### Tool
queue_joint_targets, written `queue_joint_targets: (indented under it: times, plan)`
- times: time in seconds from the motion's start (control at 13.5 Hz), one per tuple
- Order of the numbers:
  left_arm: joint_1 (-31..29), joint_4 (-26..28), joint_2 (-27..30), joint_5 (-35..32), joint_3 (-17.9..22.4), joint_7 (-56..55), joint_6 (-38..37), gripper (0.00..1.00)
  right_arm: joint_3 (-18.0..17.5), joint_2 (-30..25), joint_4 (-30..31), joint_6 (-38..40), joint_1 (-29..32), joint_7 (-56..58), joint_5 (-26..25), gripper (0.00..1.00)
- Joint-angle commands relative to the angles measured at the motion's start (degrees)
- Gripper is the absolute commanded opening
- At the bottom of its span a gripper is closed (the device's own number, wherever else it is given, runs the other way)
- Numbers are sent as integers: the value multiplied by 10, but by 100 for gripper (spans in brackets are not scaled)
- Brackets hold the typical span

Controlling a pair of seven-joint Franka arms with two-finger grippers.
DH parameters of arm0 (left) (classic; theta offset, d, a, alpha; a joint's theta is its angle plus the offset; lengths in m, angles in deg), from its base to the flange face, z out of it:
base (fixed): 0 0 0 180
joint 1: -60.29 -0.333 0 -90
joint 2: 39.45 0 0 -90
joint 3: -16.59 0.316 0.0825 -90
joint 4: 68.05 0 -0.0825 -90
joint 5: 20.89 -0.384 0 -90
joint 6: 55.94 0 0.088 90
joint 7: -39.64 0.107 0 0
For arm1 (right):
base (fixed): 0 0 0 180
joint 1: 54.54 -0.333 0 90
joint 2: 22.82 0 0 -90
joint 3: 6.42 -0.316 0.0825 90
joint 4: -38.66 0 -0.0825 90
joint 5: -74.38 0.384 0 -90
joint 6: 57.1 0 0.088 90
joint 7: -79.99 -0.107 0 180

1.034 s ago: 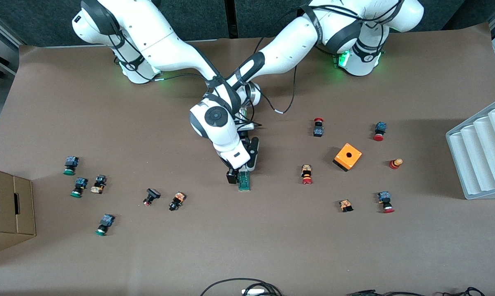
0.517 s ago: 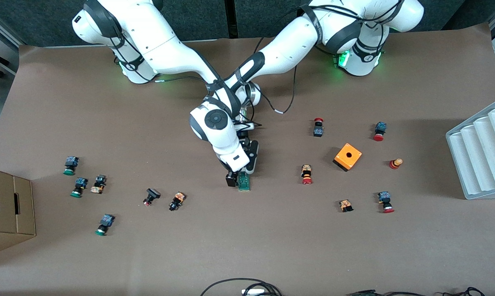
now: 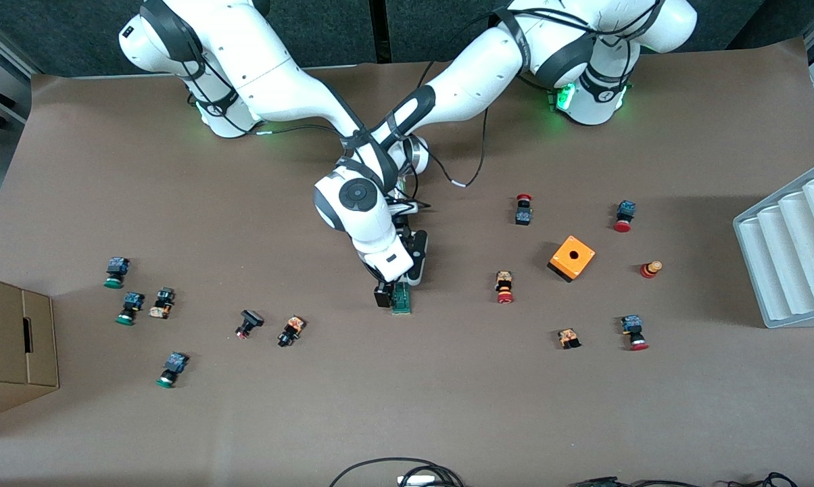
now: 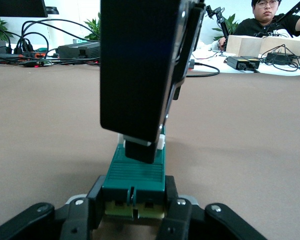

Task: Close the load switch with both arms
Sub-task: 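Push the white toggle along the switch with the right gripper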

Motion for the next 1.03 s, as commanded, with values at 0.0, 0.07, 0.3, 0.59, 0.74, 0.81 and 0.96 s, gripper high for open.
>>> queue_joint_targets:
  times: [0.0, 0.07, 0.3, 0.59, 0.74, 0.81, 0.96]
  plan:
    - [5, -5, -11, 1, 4, -4, -8, 43, 10, 14, -15, -10, -9, -2, 11, 96]
    - [5, -5, -11, 1, 4, -4, -8, 43, 10, 14, -15, -10, -9, -1, 11, 95]
    - [5, -5, -11, 1, 4, -4, -8, 43, 11, 17, -15, -11, -9, 0, 11, 90]
    - [5, -5, -12, 1, 4, -4, -8, 43, 11, 17, -15, -16, -9, 0, 11, 82]
    - [5, -5, -11, 1, 4, -4, -8, 43, 11, 17, -15, -16, -10, 0, 10, 76]
    - [5, -5, -11, 1, 4, -4, -8, 43, 10, 17, -15, -16, -10, 0, 10, 75]
    - [5, -5, -11, 1, 4, -4, -8, 43, 11, 15, -16, -16, -9, 0, 10, 74]
